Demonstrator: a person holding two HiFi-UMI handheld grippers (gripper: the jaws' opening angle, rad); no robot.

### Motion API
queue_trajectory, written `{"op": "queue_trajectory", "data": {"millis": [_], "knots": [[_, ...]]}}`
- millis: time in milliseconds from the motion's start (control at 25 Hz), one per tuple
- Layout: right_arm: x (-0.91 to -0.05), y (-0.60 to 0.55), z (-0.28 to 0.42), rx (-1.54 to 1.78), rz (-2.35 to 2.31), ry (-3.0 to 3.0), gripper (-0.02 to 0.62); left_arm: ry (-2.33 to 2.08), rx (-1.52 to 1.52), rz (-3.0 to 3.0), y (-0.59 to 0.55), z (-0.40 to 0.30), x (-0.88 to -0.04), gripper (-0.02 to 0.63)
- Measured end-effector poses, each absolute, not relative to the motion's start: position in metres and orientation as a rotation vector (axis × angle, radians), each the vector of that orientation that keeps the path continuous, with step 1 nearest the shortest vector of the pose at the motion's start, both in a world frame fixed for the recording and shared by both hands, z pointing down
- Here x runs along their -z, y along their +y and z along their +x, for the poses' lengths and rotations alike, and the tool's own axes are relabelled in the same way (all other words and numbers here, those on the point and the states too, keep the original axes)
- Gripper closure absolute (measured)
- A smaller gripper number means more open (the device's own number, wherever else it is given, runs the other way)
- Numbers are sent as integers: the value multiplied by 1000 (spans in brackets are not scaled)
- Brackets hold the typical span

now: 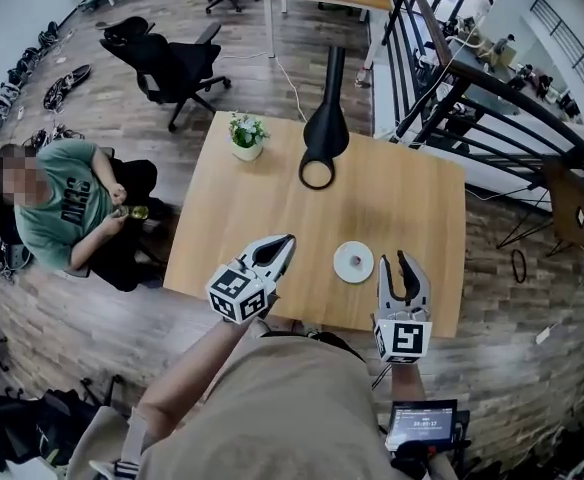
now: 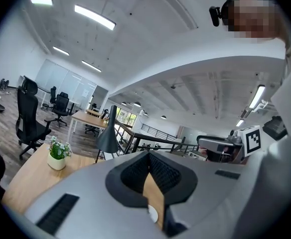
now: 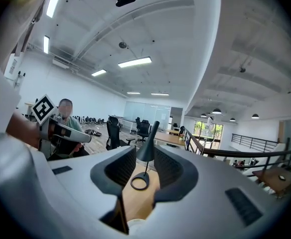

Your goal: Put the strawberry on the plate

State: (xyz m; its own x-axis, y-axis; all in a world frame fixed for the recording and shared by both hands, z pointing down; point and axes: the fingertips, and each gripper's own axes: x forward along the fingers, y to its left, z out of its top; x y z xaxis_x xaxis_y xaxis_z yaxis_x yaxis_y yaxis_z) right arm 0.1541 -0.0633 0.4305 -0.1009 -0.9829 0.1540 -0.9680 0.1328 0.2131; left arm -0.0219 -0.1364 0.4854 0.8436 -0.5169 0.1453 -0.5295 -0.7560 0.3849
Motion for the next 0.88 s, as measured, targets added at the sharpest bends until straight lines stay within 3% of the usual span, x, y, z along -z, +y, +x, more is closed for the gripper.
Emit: {"op": "queue_trajectory", "data": {"millis": [600,880], "knots": [[-429,-63,122,119,1885,-2182,491,-761,-68,2614,-125,-40,-483,601],[-426,-52,154,117,1900,-2122,508,-706,-54,2611,-119,-4,-485,601]]}}
